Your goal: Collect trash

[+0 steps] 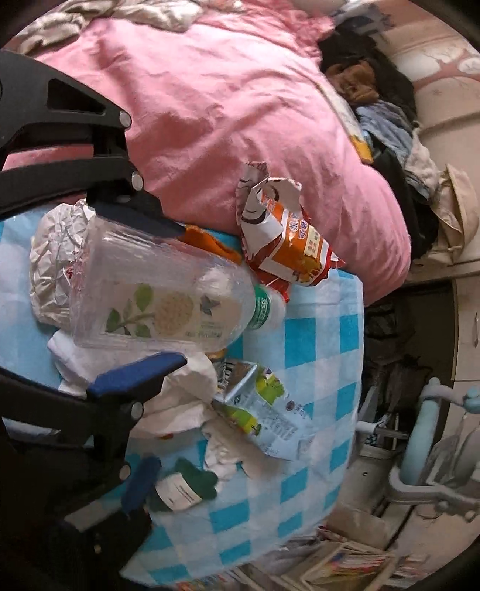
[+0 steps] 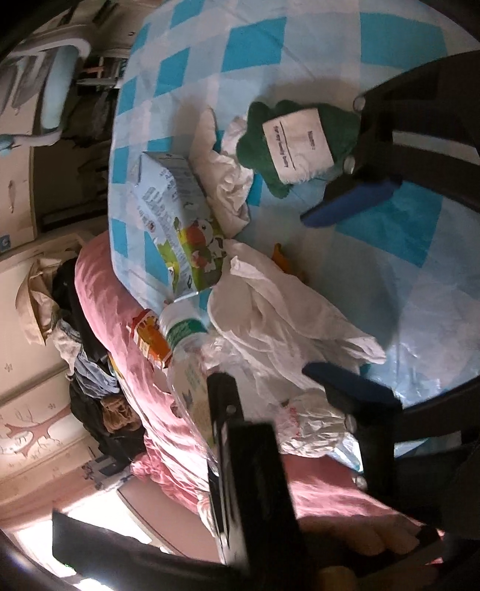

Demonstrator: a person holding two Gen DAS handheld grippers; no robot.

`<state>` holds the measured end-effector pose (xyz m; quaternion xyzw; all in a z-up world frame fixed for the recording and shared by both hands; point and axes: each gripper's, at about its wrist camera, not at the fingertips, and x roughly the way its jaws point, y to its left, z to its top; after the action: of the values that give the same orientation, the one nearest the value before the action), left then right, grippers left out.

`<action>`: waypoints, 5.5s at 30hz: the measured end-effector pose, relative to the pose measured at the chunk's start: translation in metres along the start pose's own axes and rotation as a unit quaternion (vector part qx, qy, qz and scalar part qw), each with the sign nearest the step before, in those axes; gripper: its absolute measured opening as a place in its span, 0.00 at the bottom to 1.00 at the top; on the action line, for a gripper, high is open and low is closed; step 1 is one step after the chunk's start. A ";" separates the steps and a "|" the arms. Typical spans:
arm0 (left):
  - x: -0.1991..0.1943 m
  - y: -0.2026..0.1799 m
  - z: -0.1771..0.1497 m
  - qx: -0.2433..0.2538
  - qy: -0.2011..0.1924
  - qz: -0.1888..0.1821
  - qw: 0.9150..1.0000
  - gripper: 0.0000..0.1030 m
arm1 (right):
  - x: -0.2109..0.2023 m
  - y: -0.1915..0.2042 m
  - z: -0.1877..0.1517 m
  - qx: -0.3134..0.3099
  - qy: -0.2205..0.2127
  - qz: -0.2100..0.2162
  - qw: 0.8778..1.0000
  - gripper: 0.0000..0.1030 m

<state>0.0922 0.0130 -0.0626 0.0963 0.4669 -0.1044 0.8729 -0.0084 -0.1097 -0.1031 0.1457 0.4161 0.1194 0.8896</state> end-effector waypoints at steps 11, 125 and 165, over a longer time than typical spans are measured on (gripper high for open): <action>-0.017 0.033 0.006 -0.096 -0.011 -0.048 0.994 0.54 | -0.012 0.001 -0.001 -0.014 -0.041 0.014 0.999 0.09; -0.166 -0.048 -0.257 -0.087 0.018 -0.099 0.991 0.71 | -0.136 0.008 -0.144 -0.158 0.100 0.085 0.979 0.54; -0.142 0.010 -0.148 -0.137 -0.115 0.001 0.984 0.86 | -0.134 0.018 -0.067 -0.173 -0.084 0.035 0.981 0.67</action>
<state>-0.0995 0.0753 -0.0240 -0.0364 0.3736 -0.0487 0.9256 -0.1458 -0.1269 -0.0430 0.0137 0.3074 0.2083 0.9284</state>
